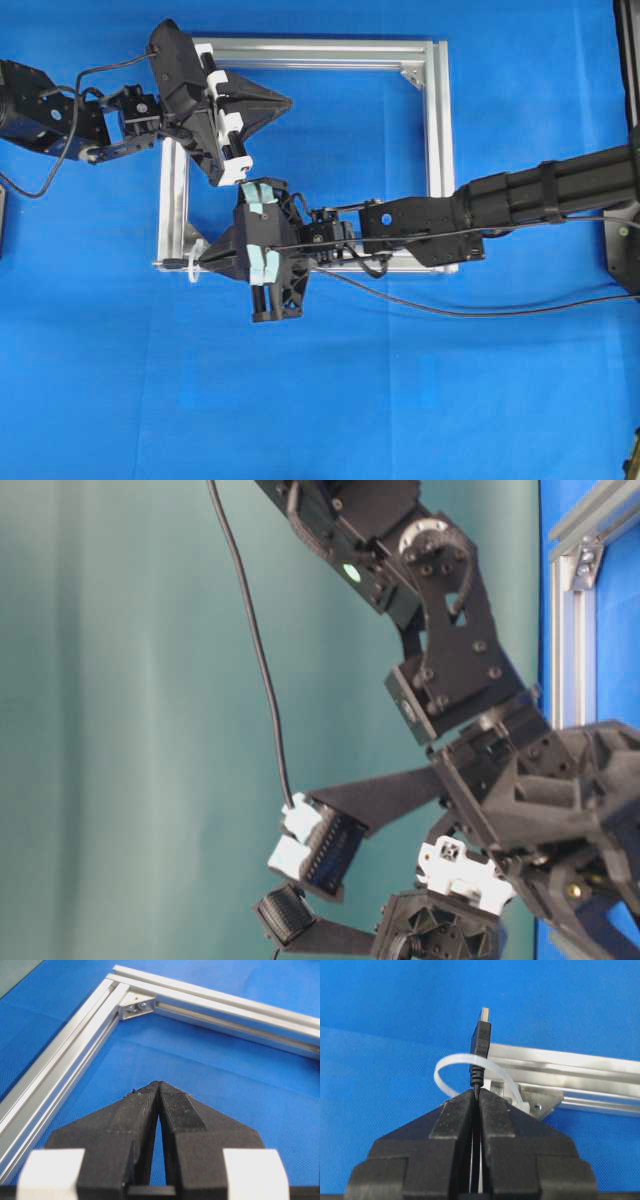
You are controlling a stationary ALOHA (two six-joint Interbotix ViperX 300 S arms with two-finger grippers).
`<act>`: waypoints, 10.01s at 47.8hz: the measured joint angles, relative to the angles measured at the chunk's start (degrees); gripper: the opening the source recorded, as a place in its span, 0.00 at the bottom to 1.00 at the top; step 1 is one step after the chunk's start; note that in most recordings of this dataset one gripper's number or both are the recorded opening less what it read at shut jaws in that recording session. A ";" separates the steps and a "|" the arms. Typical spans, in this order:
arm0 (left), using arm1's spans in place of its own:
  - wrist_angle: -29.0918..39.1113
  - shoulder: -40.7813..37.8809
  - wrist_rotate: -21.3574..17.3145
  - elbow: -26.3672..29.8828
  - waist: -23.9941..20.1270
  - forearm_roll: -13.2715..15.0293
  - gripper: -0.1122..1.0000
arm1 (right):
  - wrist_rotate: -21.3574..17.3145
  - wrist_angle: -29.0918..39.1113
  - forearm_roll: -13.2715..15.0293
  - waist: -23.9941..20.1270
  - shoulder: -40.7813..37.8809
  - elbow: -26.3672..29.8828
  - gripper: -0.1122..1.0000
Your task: Insert the wire through the string loop located on the left side.
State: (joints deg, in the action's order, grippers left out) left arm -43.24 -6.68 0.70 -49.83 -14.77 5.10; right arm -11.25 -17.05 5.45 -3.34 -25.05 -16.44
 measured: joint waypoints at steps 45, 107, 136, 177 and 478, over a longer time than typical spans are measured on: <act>0.44 14.59 0.62 -18.02 1.32 0.00 0.10 | 0.00 0.09 0.00 -0.09 -1.05 1.93 0.10; 10.46 32.61 0.97 -27.33 24.87 -0.62 0.10 | 0.00 0.53 0.09 0.09 -0.97 1.93 0.10; 11.95 32.52 1.05 -27.33 24.87 -0.53 0.83 | 0.00 0.53 0.09 0.09 -1.05 1.85 0.10; 10.02 19.86 1.23 -23.99 25.40 -0.62 0.89 | 0.00 0.62 0.09 0.18 -1.05 1.93 0.10; 45.70 68.20 9.40 -22.06 20.30 -6.24 0.82 | -0.09 8.44 0.97 0.35 15.56 -3.87 0.91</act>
State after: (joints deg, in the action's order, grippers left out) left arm 2.46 61.52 10.11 -71.89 5.54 -1.14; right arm -11.34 -8.61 6.42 -2.99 -9.49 -20.30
